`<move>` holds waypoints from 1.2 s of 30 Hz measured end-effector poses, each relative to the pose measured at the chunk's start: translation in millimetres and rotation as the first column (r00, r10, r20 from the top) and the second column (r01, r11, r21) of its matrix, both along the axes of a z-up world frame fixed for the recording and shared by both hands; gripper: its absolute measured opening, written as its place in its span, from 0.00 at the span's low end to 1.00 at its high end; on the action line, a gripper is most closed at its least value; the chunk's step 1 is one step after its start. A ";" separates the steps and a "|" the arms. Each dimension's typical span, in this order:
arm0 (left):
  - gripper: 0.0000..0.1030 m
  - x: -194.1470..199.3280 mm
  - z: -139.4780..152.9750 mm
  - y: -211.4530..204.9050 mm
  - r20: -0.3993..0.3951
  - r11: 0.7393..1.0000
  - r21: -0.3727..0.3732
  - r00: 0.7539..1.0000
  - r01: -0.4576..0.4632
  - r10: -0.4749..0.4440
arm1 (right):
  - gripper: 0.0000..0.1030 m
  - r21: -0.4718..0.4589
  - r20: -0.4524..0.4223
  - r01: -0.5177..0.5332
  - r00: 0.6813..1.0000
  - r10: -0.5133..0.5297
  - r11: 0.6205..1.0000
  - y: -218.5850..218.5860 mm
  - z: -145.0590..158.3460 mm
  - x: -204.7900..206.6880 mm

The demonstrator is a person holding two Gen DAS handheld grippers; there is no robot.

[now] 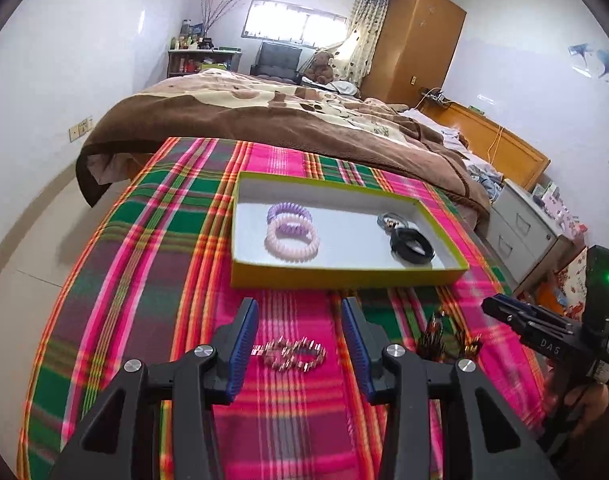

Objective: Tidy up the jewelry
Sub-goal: 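Withdraw both open tools from the yellow box, then grasp the gold-and-black earring cluster with the right tool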

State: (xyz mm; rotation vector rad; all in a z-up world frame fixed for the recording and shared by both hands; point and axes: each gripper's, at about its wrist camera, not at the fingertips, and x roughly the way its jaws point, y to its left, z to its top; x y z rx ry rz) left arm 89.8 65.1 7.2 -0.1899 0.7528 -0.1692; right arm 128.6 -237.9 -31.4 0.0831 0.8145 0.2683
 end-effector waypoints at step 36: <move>0.41 -36.1 -25.8 11.2 -0.068 1.000 -0.017 0.997 -0.026 0.025 | 0.24 -0.065 -0.080 -0.014 0.997 0.009 0.998 16.3 -30.5 -21.3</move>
